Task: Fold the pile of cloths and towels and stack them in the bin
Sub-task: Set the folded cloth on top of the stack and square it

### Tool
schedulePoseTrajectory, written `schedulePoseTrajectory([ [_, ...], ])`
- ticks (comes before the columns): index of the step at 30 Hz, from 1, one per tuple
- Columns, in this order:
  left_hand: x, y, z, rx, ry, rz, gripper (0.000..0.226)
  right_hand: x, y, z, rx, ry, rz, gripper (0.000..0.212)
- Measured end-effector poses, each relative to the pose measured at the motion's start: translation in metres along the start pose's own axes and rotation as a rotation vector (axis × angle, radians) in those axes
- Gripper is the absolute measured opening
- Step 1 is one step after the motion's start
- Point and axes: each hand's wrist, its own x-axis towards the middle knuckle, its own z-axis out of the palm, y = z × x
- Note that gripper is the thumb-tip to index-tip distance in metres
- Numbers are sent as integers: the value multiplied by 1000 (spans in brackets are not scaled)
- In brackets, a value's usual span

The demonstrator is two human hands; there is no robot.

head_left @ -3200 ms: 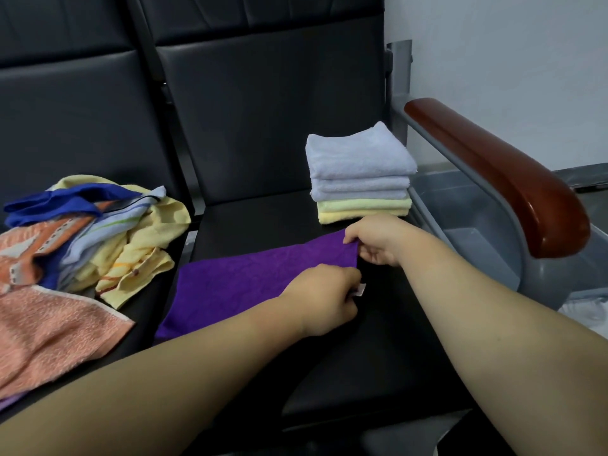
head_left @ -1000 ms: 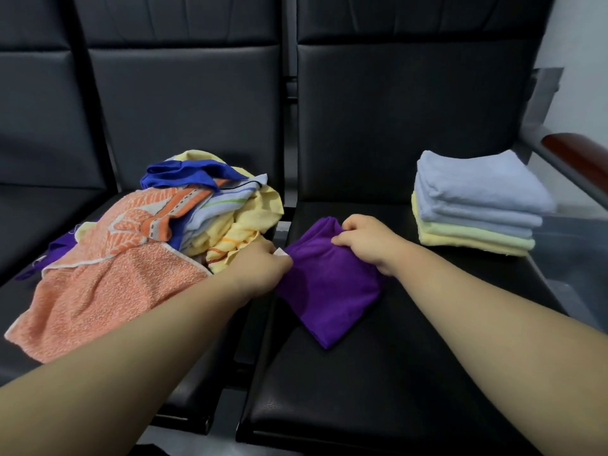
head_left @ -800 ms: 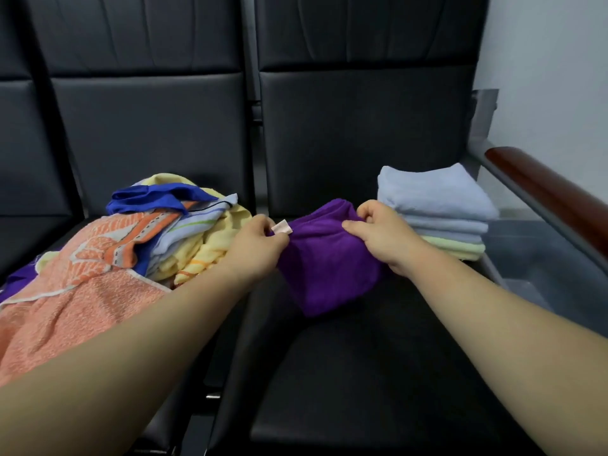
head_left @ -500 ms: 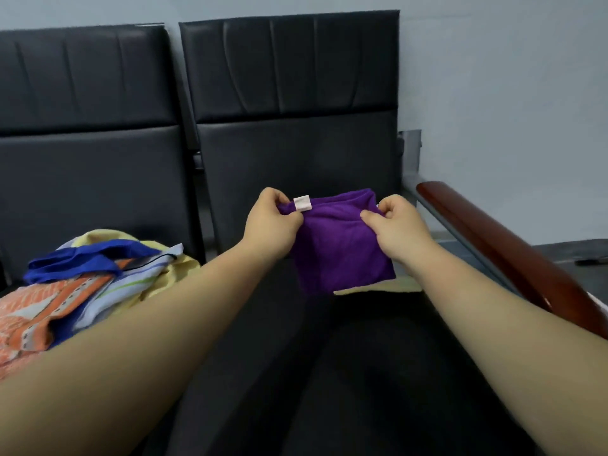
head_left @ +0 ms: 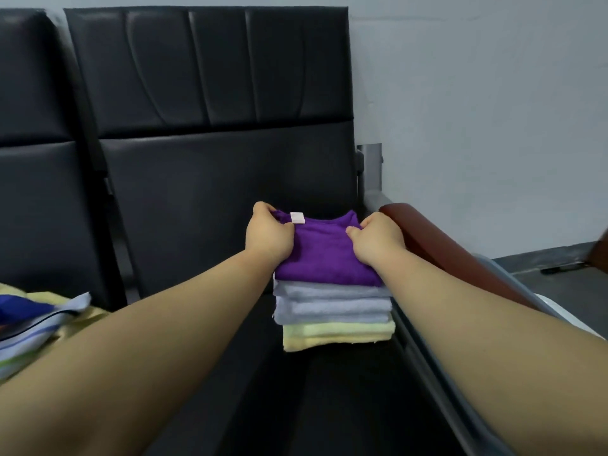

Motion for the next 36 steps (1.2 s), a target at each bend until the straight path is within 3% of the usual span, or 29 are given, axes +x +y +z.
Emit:
schedulePoseTrajectory([
  [7, -9, -9, -7, 122, -13, -85, 51, -21, 1, -16, 6, -98, 38, 52],
  [10, -27, -1, -28, 136, -37, -73, 56, -49, -9, -37, 34, -128, 17, 76],
  [13, -55, 3, -57, 157, -64, -49, 57, -83, -21, -49, 15, -111, -17, 86],
  [20, -135, -25, -163, 340, -94, -89, 52, -183, -76, -20, -51, -251, -197, 69],
  [29, -199, -103, -355, 510, 62, -231, 38, -301, -180, 72, -47, -578, -393, 66],
  [33, -219, -142, -432, 589, 135, -334, 56, -344, -227, 114, -95, -678, -507, 46],
  [36, -232, -172, -465, 610, 98, -371, 56, -368, -248, 145, -146, -735, -570, 11],
])
